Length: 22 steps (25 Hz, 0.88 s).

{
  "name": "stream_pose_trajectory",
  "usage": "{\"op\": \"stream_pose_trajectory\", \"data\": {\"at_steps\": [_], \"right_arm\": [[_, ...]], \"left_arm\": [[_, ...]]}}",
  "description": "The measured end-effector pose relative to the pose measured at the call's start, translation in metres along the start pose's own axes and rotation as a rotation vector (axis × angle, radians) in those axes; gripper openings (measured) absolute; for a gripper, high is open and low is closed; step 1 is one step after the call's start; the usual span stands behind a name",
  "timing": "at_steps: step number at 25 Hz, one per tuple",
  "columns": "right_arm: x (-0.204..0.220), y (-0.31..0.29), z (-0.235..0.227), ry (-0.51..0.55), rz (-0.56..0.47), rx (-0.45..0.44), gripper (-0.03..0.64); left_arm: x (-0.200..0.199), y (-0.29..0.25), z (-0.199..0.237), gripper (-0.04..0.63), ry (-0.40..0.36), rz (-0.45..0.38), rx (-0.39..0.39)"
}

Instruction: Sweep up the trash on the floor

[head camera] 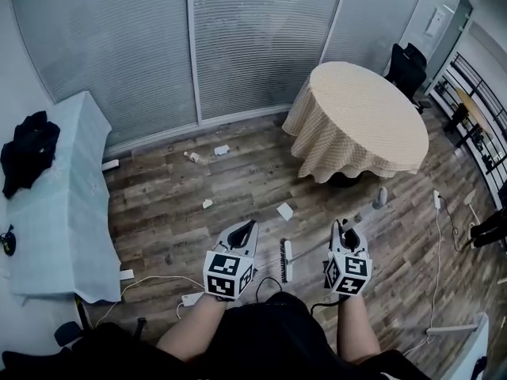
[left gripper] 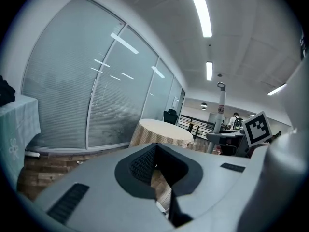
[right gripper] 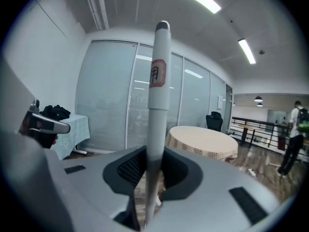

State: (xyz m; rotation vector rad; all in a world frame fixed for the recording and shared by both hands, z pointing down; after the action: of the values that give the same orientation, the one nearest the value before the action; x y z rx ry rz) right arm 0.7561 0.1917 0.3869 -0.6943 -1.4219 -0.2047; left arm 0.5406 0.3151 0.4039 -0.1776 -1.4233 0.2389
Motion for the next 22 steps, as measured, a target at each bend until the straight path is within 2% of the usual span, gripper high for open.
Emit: {"op": "stream_pose_trajectory", "data": {"at_steps": [11,17,22], "right_arm": [[-0.015,-0.053,0.013,-0.020,-0.012,0.037,0.089],[-0.008,-0.107,-0.002,-0.044,0.012,0.047,0.089],[0.002,-0.158,-0.021,-0.051,0.067,0.068,0.089]], "left_arm": [[-0.002,-0.023,0.047,-0.005,0.003,0.012,0.023],[-0.013,-0.073,0.084,-0.005,-0.012,0.023,0.001],[-0.030,-0.128,0.107,-0.005,-0.020,0.052,0.012]]}}
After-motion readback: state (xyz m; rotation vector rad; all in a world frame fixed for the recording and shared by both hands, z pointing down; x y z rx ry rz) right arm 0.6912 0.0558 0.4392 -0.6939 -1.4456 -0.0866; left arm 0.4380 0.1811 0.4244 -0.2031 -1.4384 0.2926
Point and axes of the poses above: the fingertips, and each gripper's own axes: y backward along the fingers, z to its left, x out of its underside, the point moved 3 cm from there along y, backward along the fingers, and after that the axes turned 8 degrees about -y, right-handed, at the moved point
